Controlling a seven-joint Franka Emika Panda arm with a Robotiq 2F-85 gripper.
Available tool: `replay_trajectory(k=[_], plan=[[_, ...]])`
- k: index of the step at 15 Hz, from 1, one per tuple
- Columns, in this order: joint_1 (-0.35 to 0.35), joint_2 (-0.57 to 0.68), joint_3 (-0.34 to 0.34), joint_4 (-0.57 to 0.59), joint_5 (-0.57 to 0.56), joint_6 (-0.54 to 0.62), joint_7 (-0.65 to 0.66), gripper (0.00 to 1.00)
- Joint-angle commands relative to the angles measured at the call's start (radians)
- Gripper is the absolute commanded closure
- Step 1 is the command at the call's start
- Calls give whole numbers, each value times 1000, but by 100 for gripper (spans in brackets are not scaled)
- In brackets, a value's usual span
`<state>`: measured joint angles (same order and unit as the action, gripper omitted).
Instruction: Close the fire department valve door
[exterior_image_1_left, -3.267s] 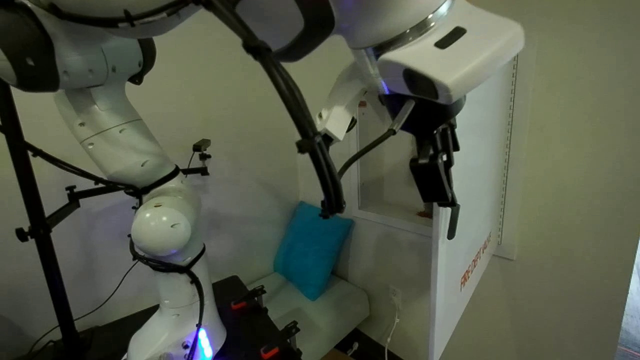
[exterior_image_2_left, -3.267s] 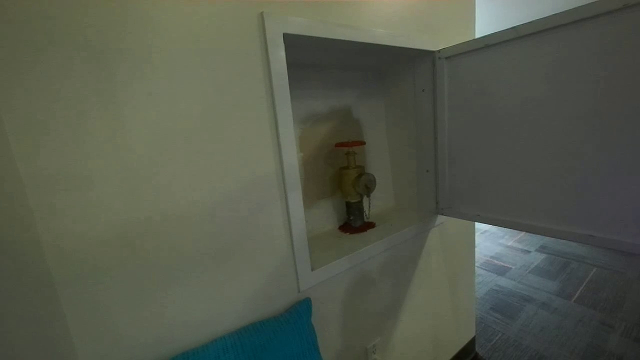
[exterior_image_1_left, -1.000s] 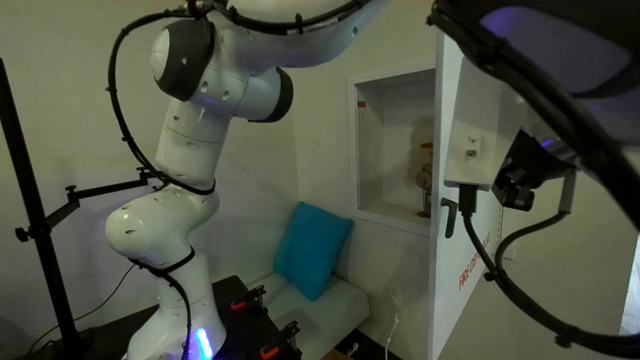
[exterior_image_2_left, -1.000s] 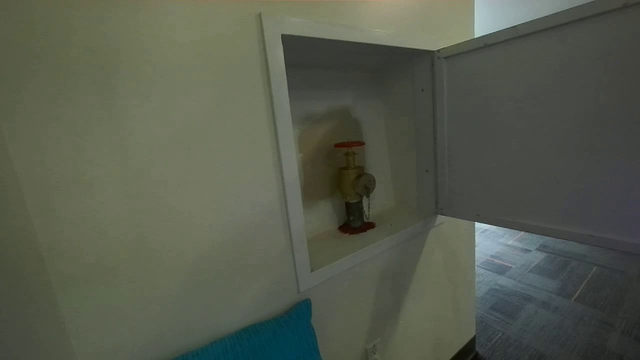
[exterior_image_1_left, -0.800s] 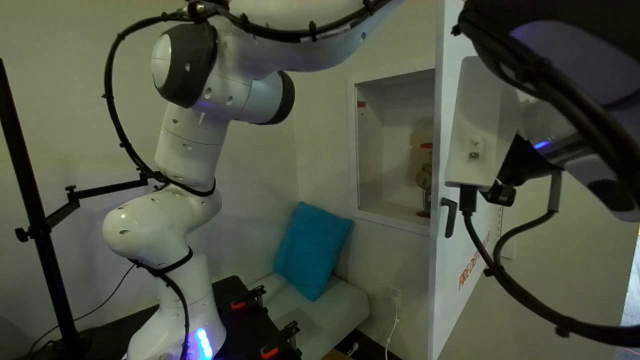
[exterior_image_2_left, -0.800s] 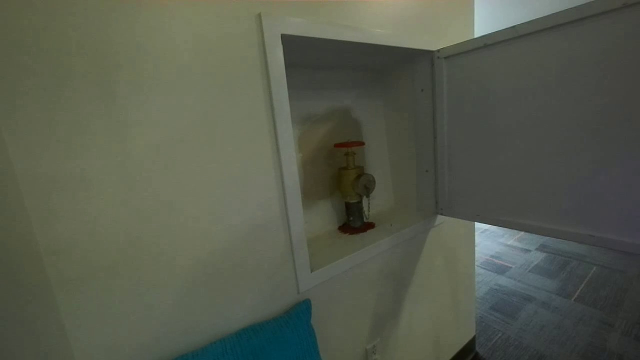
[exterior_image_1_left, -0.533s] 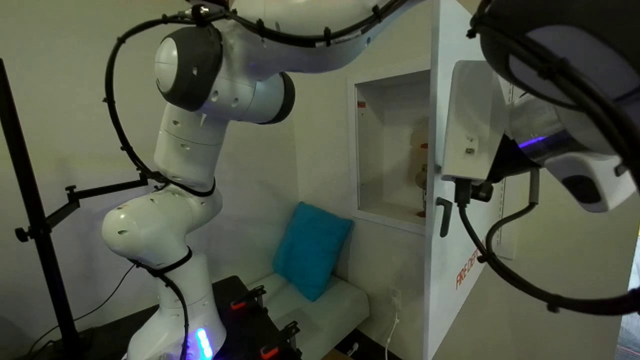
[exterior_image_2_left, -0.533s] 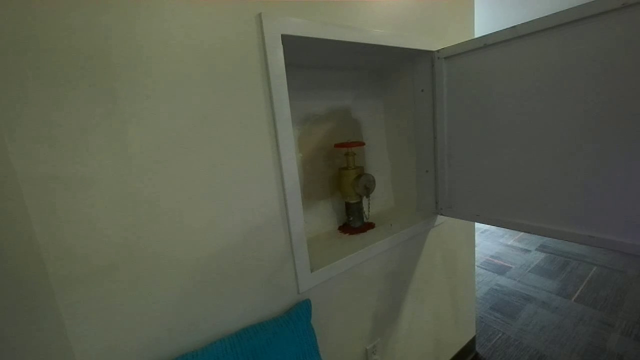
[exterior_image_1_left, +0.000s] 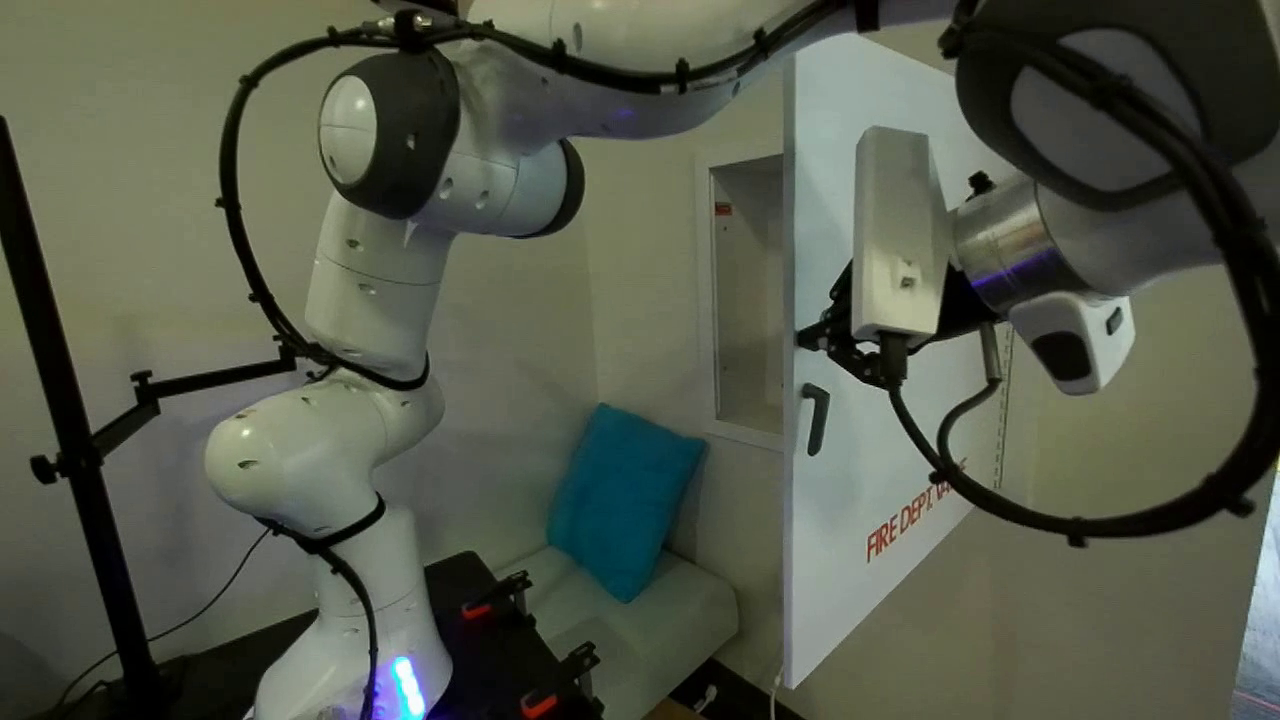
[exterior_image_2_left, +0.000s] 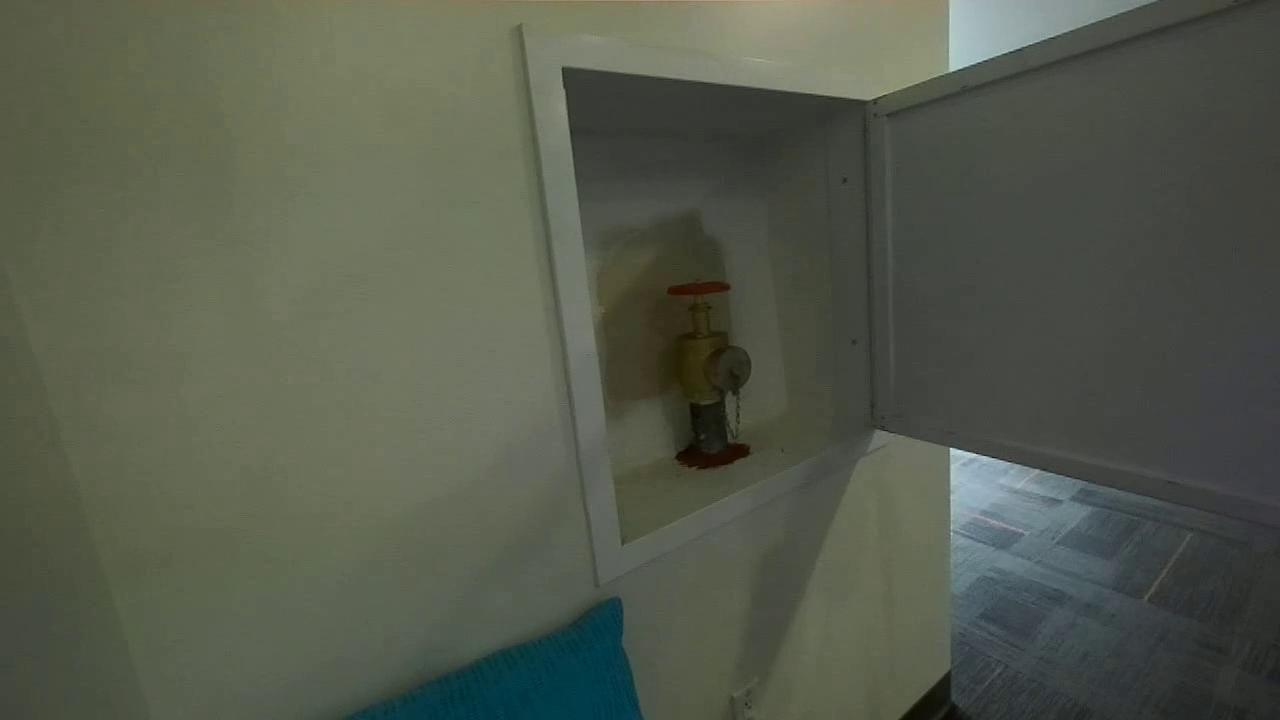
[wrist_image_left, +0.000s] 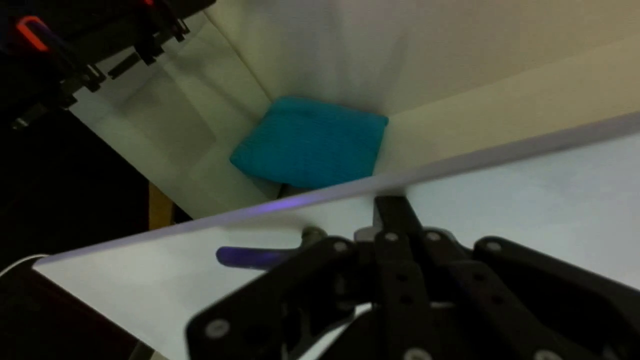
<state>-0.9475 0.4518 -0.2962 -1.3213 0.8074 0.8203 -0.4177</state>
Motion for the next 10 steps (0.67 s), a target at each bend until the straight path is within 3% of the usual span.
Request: replay_trajectory(k=[1, 10], plan=[[55, -136, 19, -170, -118, 57, -130, 100], [279, -424, 10, -613, -137, 430, -341, 100]])
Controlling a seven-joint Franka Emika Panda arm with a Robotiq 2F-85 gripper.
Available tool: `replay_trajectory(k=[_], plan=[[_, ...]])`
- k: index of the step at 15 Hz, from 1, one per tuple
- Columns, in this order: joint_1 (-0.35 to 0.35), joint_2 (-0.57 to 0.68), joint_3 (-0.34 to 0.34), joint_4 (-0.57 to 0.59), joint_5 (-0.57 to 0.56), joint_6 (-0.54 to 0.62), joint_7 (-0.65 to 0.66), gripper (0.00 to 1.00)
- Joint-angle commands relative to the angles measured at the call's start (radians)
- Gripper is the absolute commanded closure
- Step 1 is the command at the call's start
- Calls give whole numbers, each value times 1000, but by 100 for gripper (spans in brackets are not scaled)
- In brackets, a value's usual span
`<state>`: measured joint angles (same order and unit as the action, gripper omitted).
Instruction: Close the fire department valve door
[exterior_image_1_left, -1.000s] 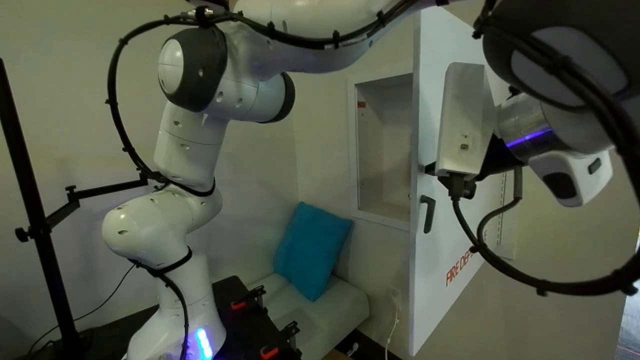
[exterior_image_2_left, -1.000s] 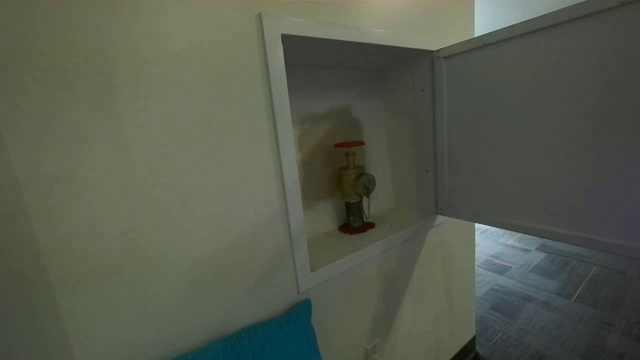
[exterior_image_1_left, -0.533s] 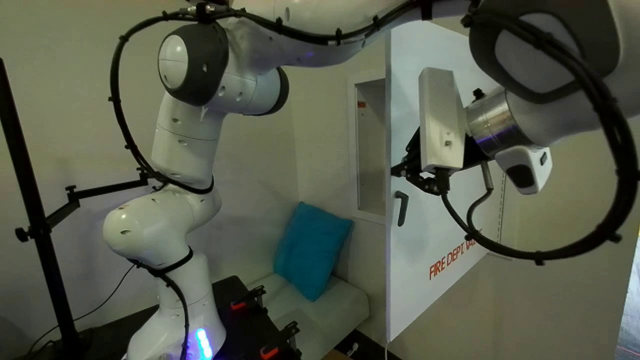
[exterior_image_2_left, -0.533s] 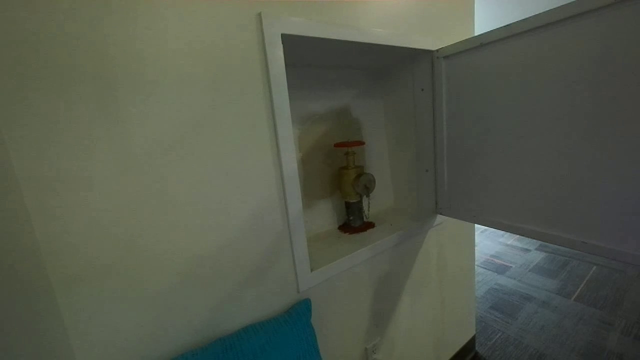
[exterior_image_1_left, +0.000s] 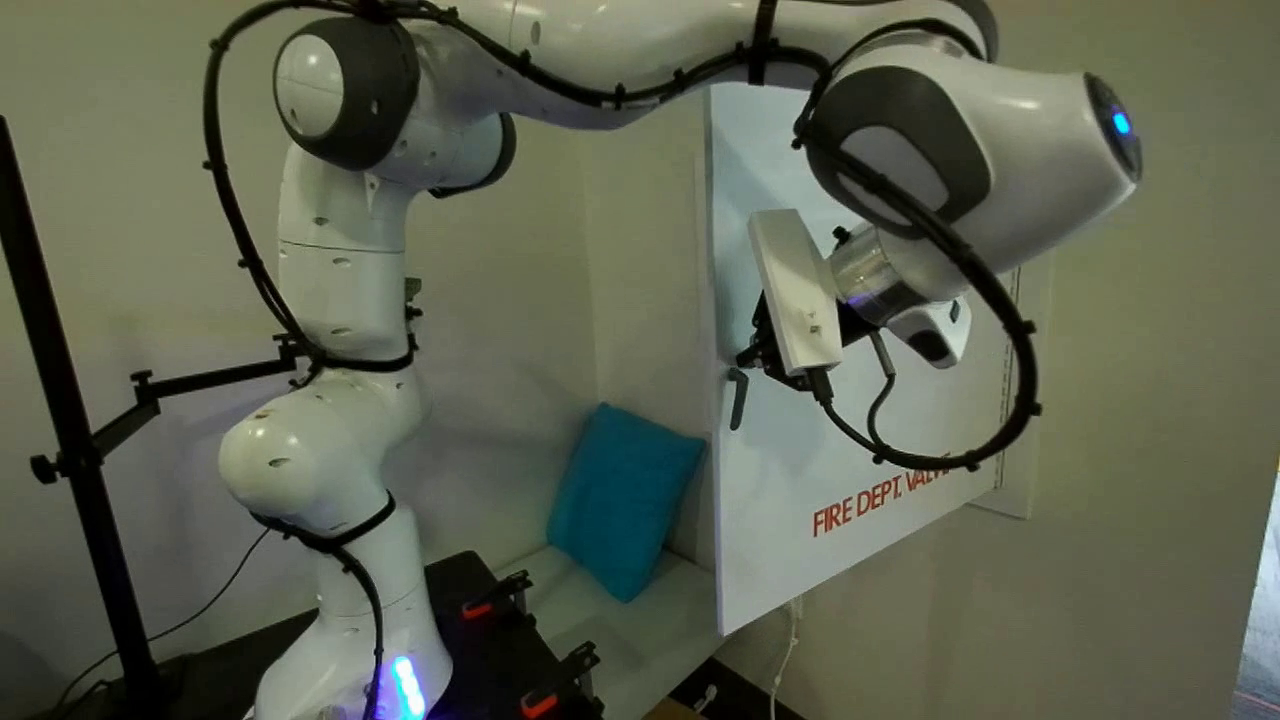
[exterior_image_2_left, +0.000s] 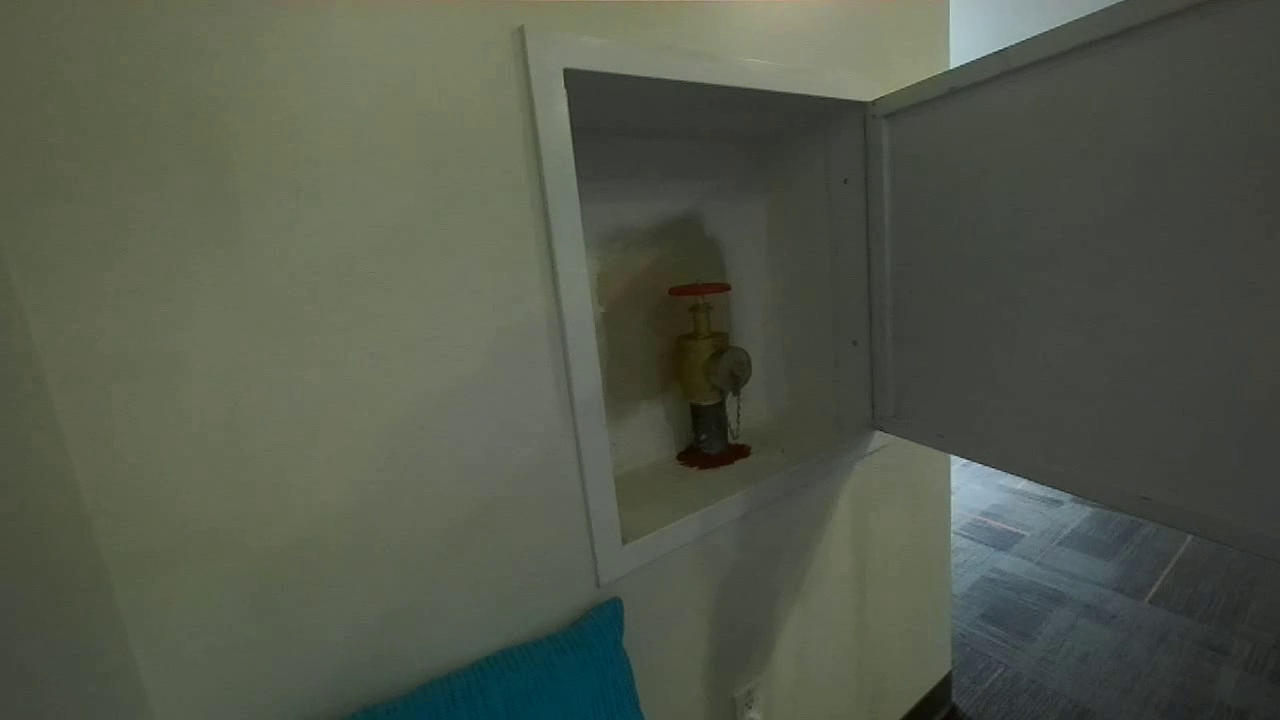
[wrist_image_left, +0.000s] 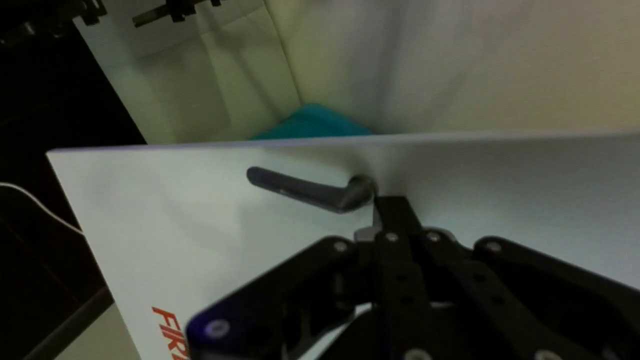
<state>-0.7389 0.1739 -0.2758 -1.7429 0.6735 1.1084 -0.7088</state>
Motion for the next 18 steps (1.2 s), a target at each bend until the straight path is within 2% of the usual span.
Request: replay_trajectory(k=[1, 5, 6, 9, 13, 18], plan=[[97, -181, -14, -240, 5, 193, -65, 100], [211, -337, -18, -452, 15, 419, -99, 100], [211, -212, -55, -309, 6, 312, -89, 99], [261, -293, -61, -407, 2, 386, -86, 99], [260, -310, -68, -421, 2, 389, -86, 100], [347, -302, -70, -414, 136, 423, -231, 100]])
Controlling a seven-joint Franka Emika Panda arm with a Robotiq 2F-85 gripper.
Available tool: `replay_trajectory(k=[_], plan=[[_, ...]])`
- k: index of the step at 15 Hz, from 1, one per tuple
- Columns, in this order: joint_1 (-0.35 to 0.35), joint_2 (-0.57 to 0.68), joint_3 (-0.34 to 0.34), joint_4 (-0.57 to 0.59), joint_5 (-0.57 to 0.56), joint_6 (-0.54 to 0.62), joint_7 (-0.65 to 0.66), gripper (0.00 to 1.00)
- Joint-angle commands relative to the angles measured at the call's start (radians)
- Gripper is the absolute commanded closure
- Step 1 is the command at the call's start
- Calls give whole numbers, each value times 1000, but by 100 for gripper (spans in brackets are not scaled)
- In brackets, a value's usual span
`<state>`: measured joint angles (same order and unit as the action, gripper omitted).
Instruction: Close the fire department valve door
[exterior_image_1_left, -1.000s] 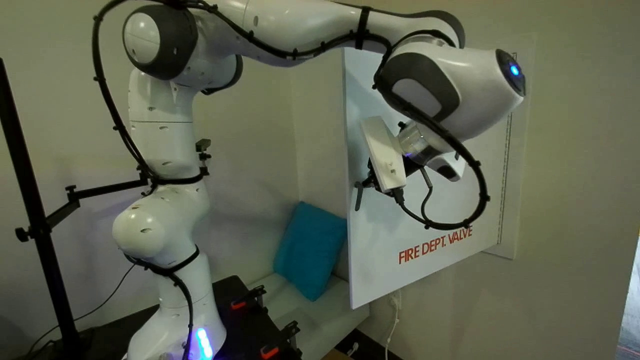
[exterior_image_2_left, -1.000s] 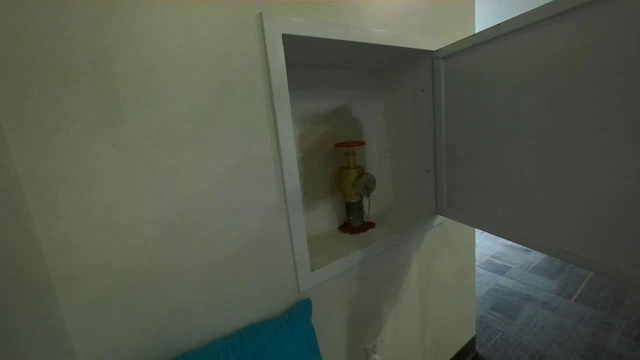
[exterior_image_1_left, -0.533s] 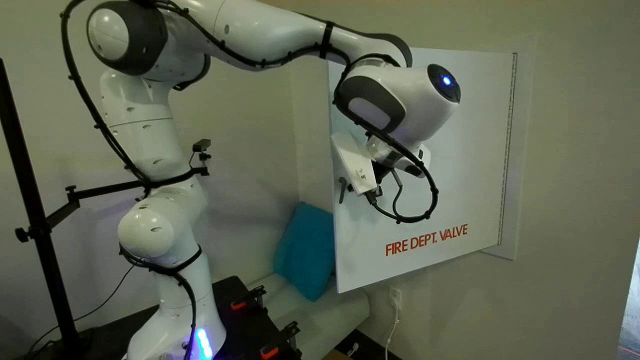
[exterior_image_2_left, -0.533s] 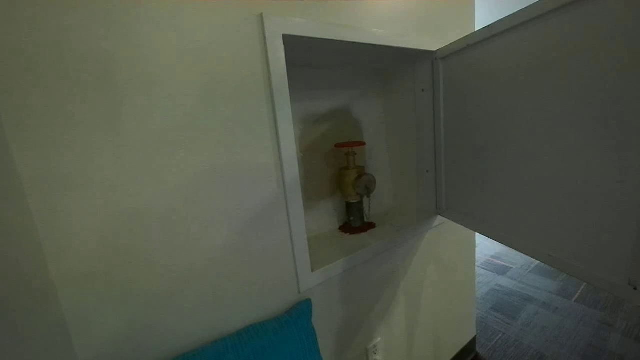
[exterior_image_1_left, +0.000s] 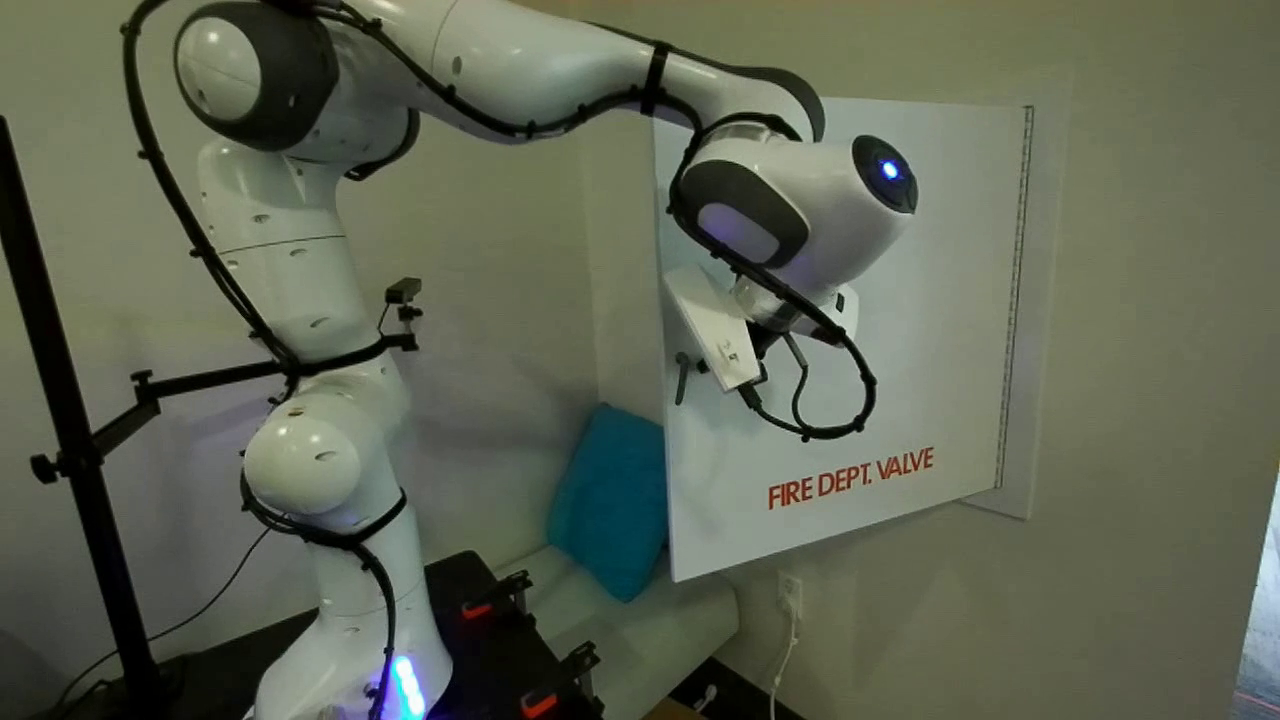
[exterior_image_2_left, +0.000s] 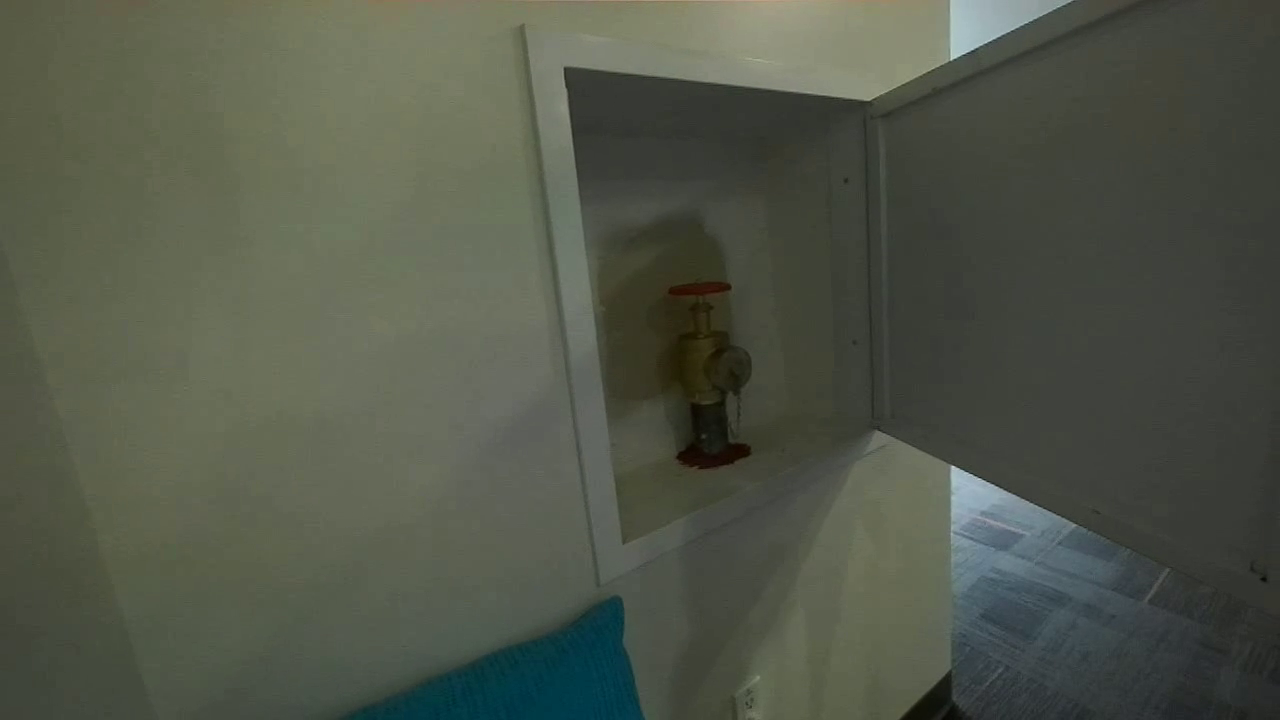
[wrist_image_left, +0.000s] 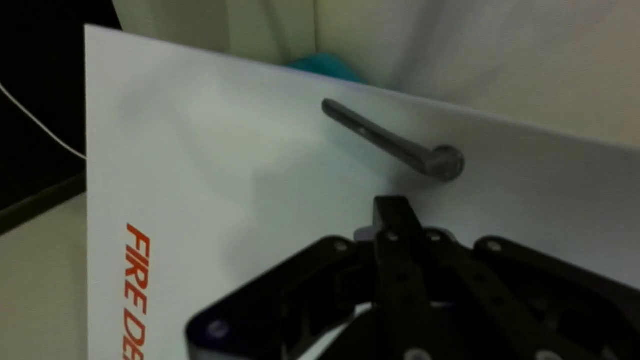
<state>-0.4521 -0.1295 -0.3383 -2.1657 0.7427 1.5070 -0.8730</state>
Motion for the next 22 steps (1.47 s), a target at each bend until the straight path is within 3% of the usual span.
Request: replay_trajectory(k=[1, 4, 8, 15, 22], plan=[[75, 2, -3, 11, 91, 23, -96, 100], [133, 2, 25, 23, 148, 21, -162, 100], [216, 8, 96, 36, 193, 116, -235, 100], [365, 50, 250, 55, 230, 562, -377, 100], [442, 83, 314, 76, 304, 874, -544, 100]])
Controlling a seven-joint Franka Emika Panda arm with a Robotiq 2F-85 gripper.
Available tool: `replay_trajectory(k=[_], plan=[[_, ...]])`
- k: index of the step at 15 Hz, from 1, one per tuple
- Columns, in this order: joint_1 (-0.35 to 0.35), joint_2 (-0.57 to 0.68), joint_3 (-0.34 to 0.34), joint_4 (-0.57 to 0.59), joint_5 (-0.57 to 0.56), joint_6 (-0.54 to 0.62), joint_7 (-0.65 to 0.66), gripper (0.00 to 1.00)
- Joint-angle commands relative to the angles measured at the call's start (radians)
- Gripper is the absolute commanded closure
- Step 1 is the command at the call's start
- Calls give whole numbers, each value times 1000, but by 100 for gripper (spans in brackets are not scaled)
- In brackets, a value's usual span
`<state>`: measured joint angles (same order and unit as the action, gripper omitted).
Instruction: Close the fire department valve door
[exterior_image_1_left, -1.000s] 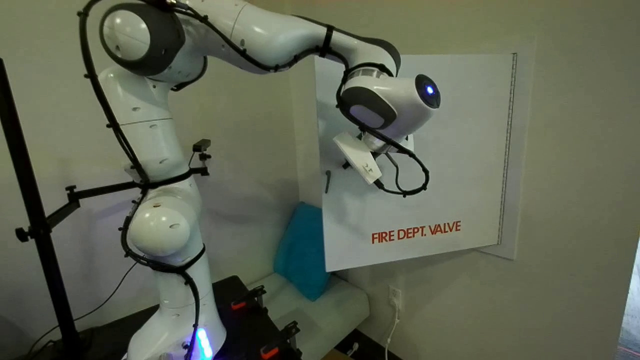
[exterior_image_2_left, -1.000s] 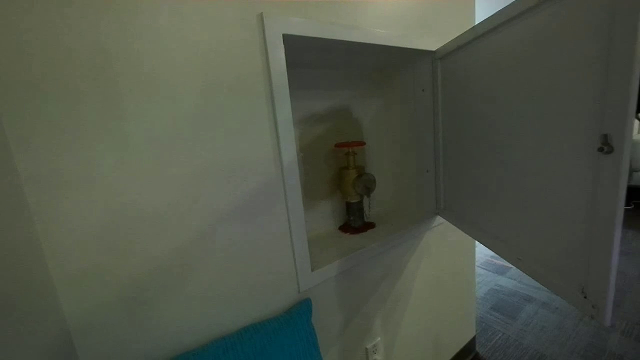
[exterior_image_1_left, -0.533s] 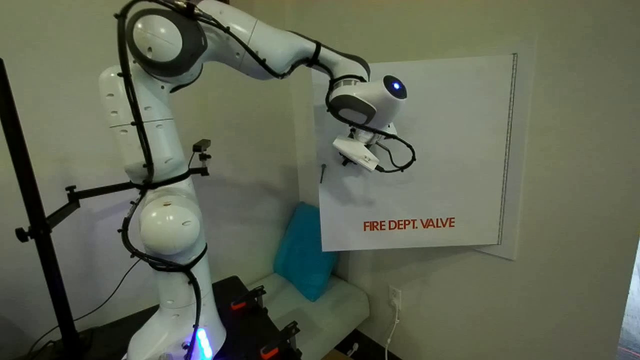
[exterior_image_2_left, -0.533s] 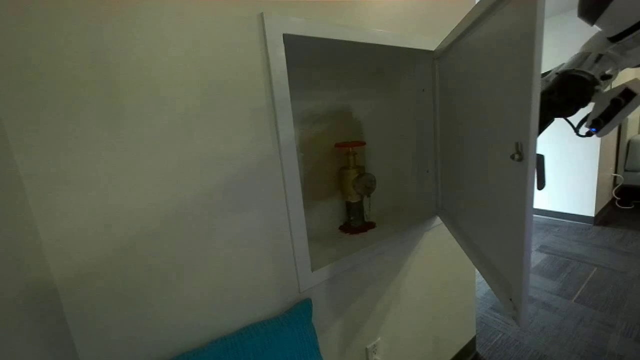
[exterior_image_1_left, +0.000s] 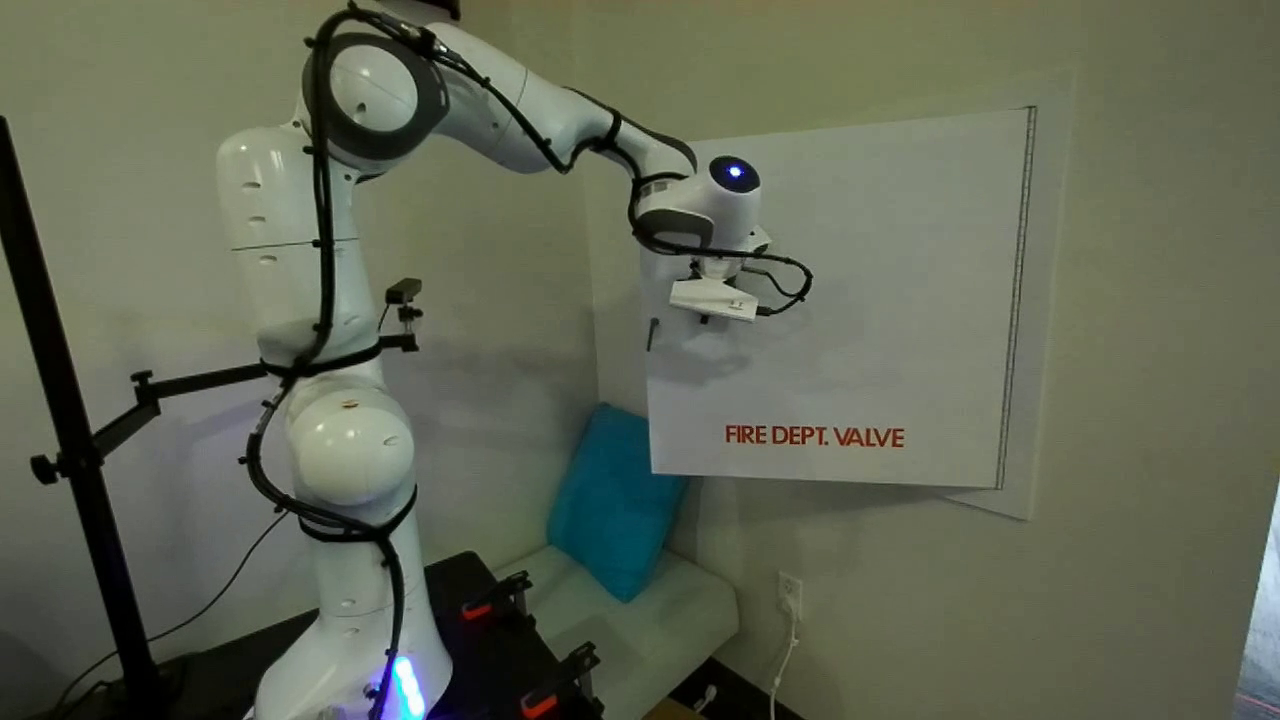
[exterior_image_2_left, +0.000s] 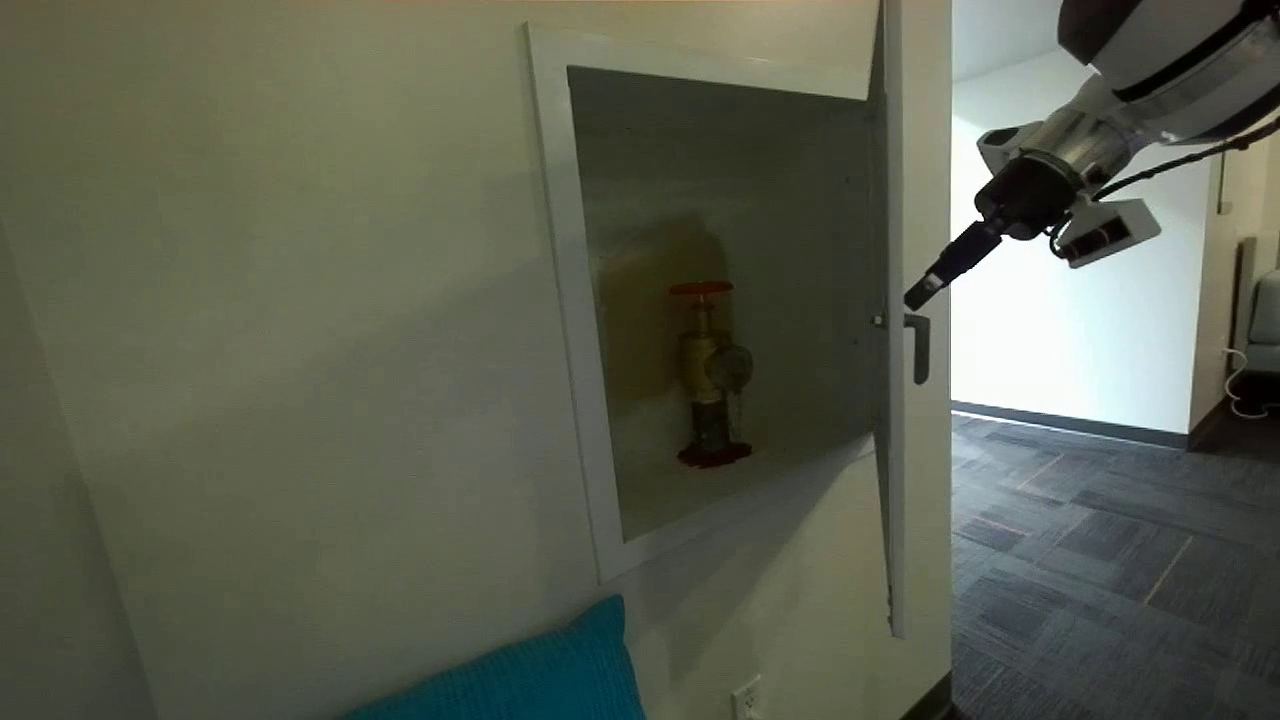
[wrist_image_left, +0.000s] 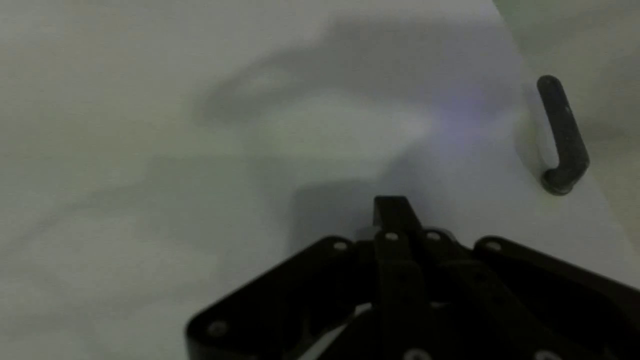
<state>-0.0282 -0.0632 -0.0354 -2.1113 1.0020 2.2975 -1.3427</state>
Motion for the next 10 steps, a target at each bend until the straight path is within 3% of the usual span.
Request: replay_trajectory(k=[1, 3, 10], plan=[[24, 24, 15, 28, 58, 115, -99, 100], [34, 38, 24, 44, 75, 158, -133, 100], [28, 32, 24, 34, 42, 121, -94, 99]])
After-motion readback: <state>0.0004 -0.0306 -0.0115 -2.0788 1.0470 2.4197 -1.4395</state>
